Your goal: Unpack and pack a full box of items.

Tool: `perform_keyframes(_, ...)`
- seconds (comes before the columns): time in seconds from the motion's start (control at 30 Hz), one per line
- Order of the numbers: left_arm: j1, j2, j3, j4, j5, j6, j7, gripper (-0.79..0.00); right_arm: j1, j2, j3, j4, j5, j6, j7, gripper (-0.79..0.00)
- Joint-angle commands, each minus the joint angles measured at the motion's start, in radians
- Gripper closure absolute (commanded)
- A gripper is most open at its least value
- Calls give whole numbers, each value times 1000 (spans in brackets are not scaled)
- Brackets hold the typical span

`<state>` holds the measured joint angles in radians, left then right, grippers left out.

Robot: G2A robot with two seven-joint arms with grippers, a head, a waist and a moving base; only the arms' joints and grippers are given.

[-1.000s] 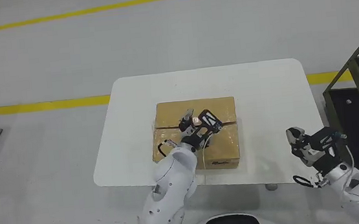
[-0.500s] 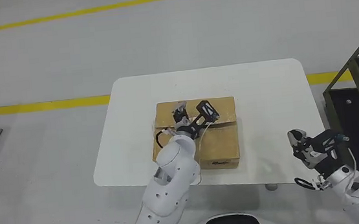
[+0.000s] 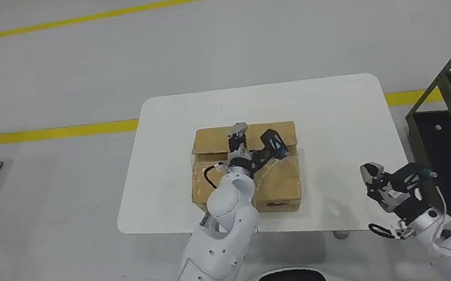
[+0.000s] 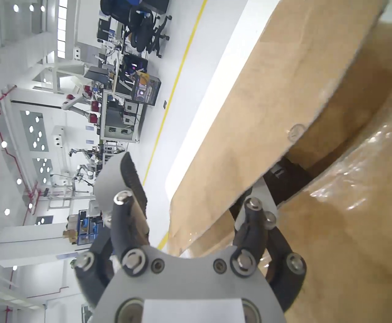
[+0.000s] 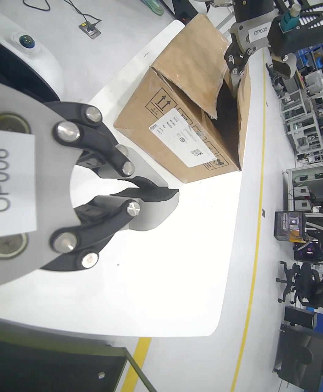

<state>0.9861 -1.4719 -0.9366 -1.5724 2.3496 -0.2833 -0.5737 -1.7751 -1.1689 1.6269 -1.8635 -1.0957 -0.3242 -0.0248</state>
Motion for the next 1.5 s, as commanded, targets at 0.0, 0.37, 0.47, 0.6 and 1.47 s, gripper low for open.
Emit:
perform_keyframes(0.0, 9, 0, 5, -11, 14, -4, 9, 0, 0, 0, -1, -1, 1, 2, -1, 0)
perform_keyframes(0.37, 3, -2, 21, -42, 68, -72, 87, -785, -4, -1, 1, 0, -3, 1, -4, 0)
perform_keyframes(0.47, -47, -7, 28, -25, 117, -58, 92, -785, -6, -1, 2, -1, -3, 0, -4, 0)
perform_keyframes(0.6, -122, -22, 43, 37, 131, -30, 93, -785, -8, -1, 2, -2, -2, -4, -6, 0)
perform_keyframes(1.47, -392, -157, 175, 566, 178, 186, 0, -785, -32, -2, 37, -7, 13, -1, -16, 0)
